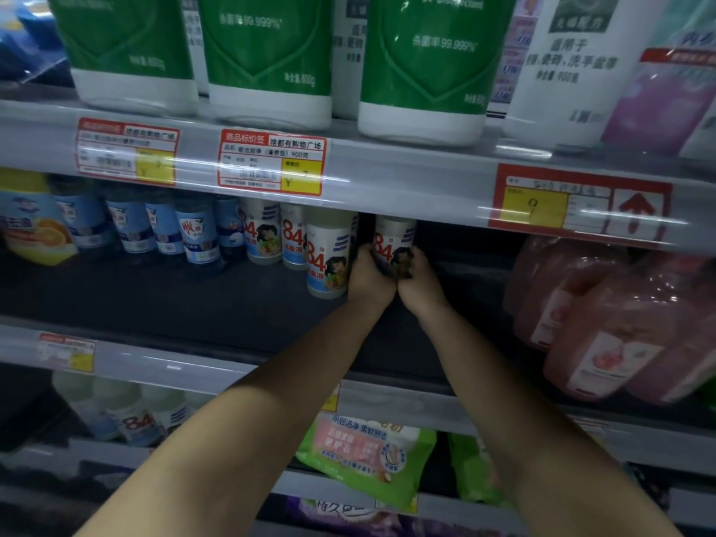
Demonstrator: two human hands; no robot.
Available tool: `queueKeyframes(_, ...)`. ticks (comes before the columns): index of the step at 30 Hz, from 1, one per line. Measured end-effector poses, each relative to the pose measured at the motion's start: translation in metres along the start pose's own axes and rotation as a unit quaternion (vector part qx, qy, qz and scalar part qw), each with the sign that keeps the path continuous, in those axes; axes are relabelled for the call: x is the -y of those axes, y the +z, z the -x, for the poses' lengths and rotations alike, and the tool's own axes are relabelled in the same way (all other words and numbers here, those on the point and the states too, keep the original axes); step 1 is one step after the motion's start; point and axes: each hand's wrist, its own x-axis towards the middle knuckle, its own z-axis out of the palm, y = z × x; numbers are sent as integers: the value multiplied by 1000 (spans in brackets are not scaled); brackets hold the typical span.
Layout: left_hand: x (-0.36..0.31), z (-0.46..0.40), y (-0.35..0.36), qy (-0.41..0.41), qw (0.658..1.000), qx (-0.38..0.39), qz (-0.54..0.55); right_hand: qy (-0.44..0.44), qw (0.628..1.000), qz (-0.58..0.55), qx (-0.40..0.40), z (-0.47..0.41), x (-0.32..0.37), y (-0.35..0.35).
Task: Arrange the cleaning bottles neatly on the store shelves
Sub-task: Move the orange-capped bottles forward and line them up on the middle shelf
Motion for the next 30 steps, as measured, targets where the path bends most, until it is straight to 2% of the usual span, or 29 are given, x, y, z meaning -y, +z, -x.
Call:
queueKeyframes(8, -7, 22, -16, 21, 993, 86, -83, -6, 998, 61, -7, 38, 9, -22)
queueKeyframes(18, -1, 65, -39, 83, 989, 86, -85, -44, 995, 88, -14, 98, 21, -21)
queueKeyframes(26, 11, 86, -86, 102, 991, 76, -48, -60, 994, 87, -14, 119, 33, 11)
queueKeyframes(30, 14, 94, -114, 98, 992, 69, -47, -77, 994, 82, 13, 124, 39, 31)
